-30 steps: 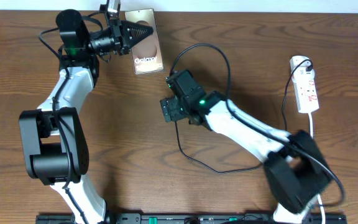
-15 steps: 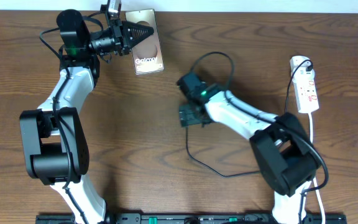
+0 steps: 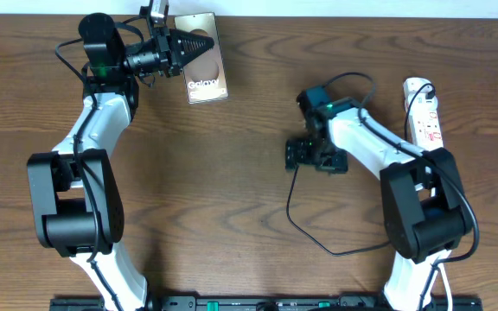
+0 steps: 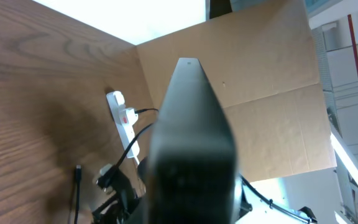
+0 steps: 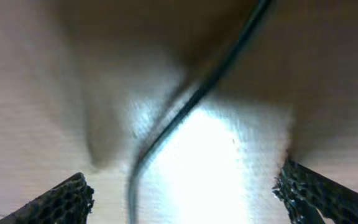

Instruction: Plug charger to phone and switch on socket

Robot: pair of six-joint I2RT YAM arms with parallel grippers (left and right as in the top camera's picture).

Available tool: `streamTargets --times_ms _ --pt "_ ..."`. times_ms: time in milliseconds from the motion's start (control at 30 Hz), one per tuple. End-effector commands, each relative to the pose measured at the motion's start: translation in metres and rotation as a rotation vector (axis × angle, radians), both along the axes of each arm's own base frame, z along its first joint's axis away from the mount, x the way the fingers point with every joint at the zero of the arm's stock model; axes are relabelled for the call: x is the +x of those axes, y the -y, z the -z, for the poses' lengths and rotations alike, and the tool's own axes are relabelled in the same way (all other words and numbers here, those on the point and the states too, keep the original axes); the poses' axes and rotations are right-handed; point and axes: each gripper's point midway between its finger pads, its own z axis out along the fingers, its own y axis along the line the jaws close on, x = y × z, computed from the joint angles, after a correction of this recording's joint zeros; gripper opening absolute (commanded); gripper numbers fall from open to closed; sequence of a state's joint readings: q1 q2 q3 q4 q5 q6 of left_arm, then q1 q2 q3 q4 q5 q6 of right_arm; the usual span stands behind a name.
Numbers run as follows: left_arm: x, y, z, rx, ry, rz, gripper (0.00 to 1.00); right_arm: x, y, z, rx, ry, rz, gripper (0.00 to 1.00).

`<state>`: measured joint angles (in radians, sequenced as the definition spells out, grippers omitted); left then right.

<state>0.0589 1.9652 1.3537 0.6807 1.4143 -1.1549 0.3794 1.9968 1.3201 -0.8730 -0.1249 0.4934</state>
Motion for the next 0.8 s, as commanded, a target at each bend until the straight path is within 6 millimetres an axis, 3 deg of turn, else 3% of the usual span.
streamTargets --times_ms 0,200,367,500,533,600,767 --pt "-0.009 0.0 -0.026 0.005 0.07 0.027 0.07 0.006 0.001 0.006 0.048 -0.01 0.135 0.9" --pt "-0.011 0.001 -0.026 0.005 0.069 0.042 0.07 0.023 0.003 0.018 0.086 0.065 0.229 0.69" --pt "-0.011 0.001 -0.026 0.005 0.069 0.041 0.07 0.023 0.006 0.038 0.06 0.127 0.263 0.52" --pt "-0.011 0.001 -0.026 0.005 0.069 0.041 0.07 0.022 0.007 0.04 0.03 0.141 0.272 0.4" --pt "-0.011 0.0 -0.026 0.005 0.069 0.04 0.07 0.022 0.007 0.04 0.029 0.143 0.272 0.31" --pt "-0.011 0.0 -0.026 0.005 0.069 0.04 0.07 0.023 0.006 0.04 0.032 0.147 0.272 0.02" --pt "-0.011 0.001 -0.026 0.005 0.069 0.041 0.08 0.019 0.007 0.039 0.084 0.101 0.274 0.01"
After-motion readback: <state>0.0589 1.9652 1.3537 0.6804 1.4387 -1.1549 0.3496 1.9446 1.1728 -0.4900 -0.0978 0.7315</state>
